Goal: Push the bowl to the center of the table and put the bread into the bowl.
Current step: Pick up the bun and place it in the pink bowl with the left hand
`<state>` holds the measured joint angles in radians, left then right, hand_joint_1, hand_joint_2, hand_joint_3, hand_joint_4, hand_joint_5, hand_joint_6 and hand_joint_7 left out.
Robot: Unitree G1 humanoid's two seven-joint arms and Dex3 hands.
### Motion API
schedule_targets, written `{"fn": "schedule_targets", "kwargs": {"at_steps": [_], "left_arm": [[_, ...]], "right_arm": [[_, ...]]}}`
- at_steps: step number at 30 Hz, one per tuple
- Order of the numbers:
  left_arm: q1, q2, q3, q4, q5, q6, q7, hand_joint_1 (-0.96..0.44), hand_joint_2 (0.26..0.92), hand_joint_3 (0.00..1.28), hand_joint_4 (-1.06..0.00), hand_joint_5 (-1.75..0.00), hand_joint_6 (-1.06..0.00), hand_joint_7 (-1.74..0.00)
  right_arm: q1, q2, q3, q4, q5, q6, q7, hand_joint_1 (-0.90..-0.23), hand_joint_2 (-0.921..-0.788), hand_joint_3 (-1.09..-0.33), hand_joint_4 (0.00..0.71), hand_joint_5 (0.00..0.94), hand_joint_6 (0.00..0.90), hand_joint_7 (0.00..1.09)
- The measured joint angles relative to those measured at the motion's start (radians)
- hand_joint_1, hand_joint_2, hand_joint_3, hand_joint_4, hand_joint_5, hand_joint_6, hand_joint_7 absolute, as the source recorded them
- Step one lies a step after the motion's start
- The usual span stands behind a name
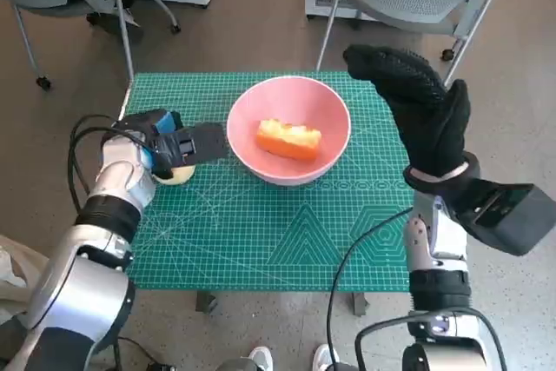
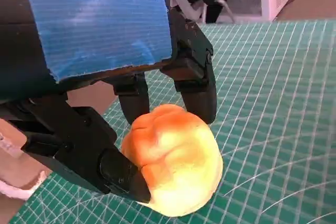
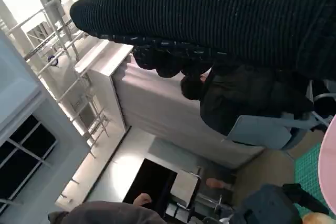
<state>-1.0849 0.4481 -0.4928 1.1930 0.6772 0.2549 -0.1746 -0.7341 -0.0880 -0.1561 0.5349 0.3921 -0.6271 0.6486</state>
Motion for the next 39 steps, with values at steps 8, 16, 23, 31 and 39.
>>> {"fn": "schedule_targets", "kwargs": {"at_steps": [8,16,23,31,39], "left_arm": [[-0.001,0.024,0.020,-0.120,-0.012,0.031,-0.021,0.00,0.896,0.09,-0.77,-1.13,-0.61,-1.15],[0.007,0.053,0.046,-0.267,-0.016,0.058,-0.042,0.00,0.896,0.09,-0.75,-1.06,-0.61,-1.23],[0.044,0.075,0.075,-0.387,-0.019,0.088,-0.071,0.00,0.893,0.08,-0.78,-0.99,-0.62,-1.27],[0.097,0.105,0.109,-0.560,-0.018,0.151,-0.121,0.00,0.886,0.08,-0.78,-1.09,-0.65,-1.13],[0.103,0.131,0.133,-0.737,-0.009,0.206,-0.160,0.00,0.871,0.11,-0.74,-1.27,-0.73,-0.91]], "right_arm": [[-0.001,0.000,0.000,0.003,0.000,0.000,0.000,-0.696,-0.921,-0.856,0.044,0.001,-0.001,0.31],[-0.002,0.001,0.000,0.007,-0.001,-0.001,0.000,-0.696,-0.921,-0.859,0.043,0.001,-0.001,0.31],[-0.005,0.001,0.000,0.011,-0.001,-0.003,0.000,-0.696,-0.921,-0.862,0.042,0.000,-0.001,0.30],[-0.010,0.001,0.001,0.016,-0.002,-0.004,0.000,-0.696,-0.921,-0.861,0.042,0.000,-0.001,0.30],[-0.019,0.002,0.001,0.016,-0.003,-0.007,0.000,-0.698,-0.921,-0.860,0.042,0.000,-0.001,0.29]]}}
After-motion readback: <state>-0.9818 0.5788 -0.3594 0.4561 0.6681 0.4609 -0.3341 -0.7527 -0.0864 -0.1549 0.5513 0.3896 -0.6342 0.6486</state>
